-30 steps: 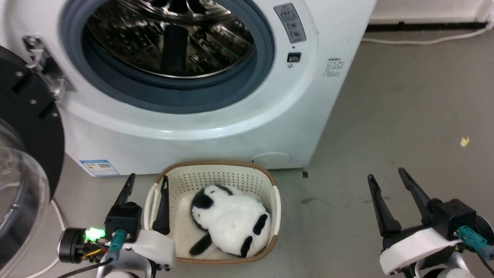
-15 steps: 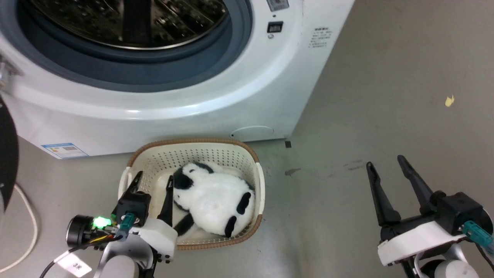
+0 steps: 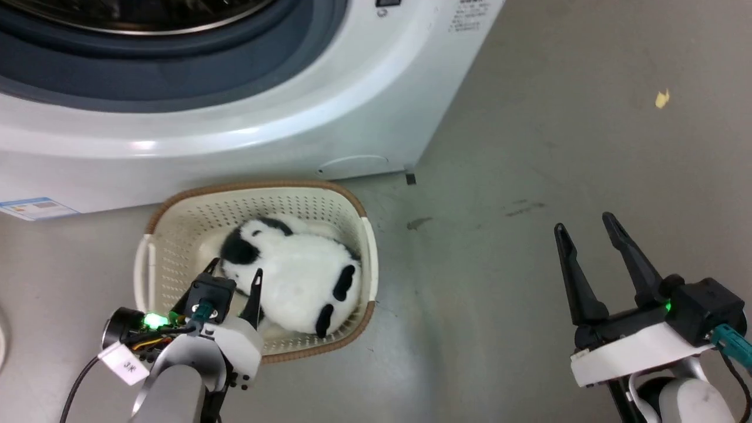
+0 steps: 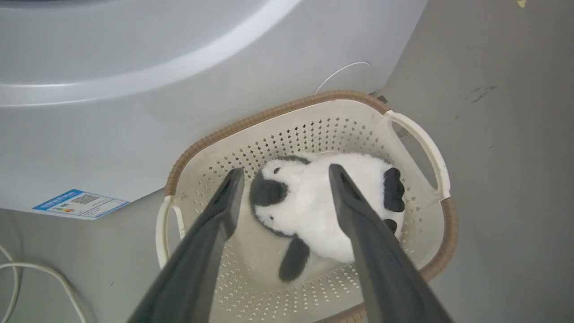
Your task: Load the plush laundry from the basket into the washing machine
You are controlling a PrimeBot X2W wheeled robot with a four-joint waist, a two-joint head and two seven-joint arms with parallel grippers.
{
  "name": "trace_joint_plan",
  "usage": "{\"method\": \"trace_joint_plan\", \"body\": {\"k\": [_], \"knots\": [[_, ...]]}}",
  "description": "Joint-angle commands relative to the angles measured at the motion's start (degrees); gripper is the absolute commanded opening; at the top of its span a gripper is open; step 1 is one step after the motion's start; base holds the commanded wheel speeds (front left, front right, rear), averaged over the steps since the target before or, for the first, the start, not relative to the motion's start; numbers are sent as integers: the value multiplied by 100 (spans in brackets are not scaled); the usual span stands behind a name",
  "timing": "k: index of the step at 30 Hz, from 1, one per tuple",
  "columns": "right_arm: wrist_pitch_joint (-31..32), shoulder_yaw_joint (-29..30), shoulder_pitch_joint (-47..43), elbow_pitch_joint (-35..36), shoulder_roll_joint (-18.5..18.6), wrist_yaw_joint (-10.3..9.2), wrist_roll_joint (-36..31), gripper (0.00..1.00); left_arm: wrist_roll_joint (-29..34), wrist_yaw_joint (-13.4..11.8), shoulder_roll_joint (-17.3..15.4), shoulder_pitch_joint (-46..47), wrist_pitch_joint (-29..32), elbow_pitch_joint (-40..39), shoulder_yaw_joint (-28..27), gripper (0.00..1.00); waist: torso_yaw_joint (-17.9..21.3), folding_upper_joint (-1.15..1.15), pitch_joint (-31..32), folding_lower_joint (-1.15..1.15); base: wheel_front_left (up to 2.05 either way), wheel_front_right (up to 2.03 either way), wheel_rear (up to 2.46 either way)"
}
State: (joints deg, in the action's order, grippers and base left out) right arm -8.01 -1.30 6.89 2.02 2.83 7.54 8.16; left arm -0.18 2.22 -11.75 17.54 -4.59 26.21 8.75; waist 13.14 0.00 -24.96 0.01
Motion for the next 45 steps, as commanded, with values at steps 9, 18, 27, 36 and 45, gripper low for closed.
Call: {"method": "trace_joint_plan", "body": {"k": [9,18,27,36,45], "knots": [[-165,-39,272,90,3,-3,206,100,18,179,-288,663,65,943,349,100,389,0,-605,-1,0,0,0],[-273,-9,362,132,3,-4,372,100,110,264,-477,1320,161,1724,701,100,593,0,-1075,-1,0,0,0],[-380,-50,469,200,4,-4,517,100,63,356,-476,2164,561,2466,1136,100,739,0,-1523,-1,0,0,0],[-488,-70,510,292,4,-5,703,100,-39,415,-583,3018,1077,3244,1540,100,895,0,-1974,-1,0,0,0],[-596,-99,478,326,4,-5,940,100,-8,331,-770,3652,1399,3993,1857,100,1076,0,-2435,-1,0,0,0]]}}
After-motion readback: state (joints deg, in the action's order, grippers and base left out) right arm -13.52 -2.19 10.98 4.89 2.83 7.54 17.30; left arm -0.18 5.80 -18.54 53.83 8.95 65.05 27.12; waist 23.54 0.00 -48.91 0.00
